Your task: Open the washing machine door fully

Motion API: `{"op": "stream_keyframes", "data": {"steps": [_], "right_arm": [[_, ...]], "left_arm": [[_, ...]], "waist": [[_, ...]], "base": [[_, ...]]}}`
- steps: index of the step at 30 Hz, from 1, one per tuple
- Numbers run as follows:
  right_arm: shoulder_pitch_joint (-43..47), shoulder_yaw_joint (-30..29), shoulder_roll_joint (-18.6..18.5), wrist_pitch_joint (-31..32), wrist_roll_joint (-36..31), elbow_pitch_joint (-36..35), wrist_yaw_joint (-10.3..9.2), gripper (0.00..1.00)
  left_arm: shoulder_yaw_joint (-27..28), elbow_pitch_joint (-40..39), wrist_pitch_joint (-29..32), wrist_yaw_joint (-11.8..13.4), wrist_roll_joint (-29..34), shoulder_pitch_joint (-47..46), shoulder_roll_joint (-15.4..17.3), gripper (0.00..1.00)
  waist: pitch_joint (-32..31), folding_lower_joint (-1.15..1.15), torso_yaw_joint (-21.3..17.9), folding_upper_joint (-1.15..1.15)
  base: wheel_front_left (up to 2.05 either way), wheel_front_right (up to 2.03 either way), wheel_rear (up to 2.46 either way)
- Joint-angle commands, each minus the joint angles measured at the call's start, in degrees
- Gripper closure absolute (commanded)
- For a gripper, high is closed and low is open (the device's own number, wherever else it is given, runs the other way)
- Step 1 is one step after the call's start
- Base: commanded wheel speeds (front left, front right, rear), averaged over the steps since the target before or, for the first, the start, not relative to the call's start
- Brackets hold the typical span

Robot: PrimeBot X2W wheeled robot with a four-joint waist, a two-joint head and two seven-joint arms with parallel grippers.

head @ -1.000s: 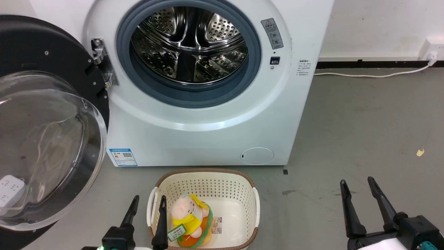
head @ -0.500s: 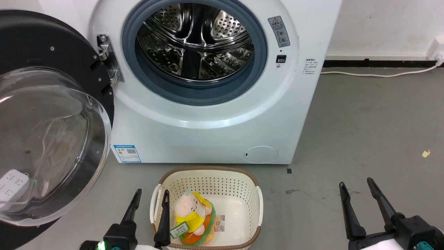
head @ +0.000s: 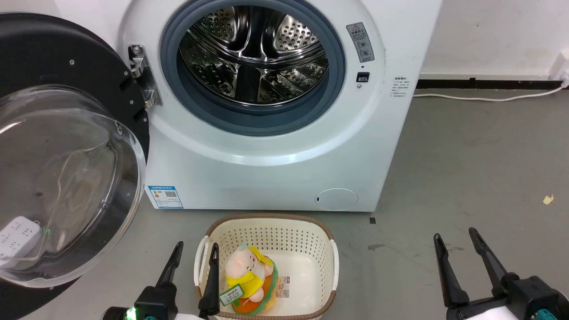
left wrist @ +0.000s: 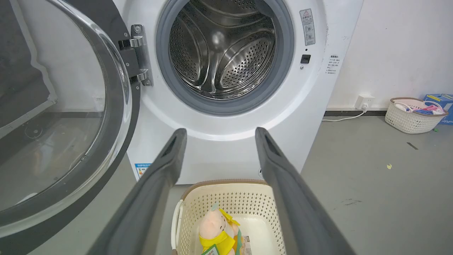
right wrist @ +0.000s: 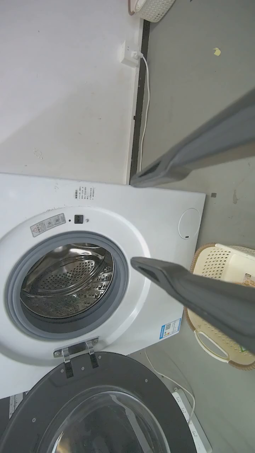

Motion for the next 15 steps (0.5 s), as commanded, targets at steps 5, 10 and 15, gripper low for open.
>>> {"op": "stream_keyframes", "data": {"steps": [5,10,15], "right_arm": [[0.2,-0.1,0.3,-0.2,0.4,0.6,0.06,0.0],[0.1,-0.1,0.3,-0.2,0.7,0.8,0.06,0.0],[0.0,0.1,0.3,-0.2,0.9,1.1,0.06,0.0]], "left_arm": [[0.2,0.3,-0.2,-0.2,-0.1,-0.1,0.0,0.0],[0.1,0.5,-0.2,-0.2,-0.1,-0.3,0.0,0.0],[0.0,0.6,-0.2,-0.1,-0.3,-0.2,0.0,0.0]], "waist": [[0.0,0.0,0.0,0.0],[-0.1,0.0,0.0,0.0],[-0.3,0.0,0.1,0.0]], "base": [[0.0,0.0,0.0],[0.0,0.0,0.0],[0.0,0.0,0.0]]}}
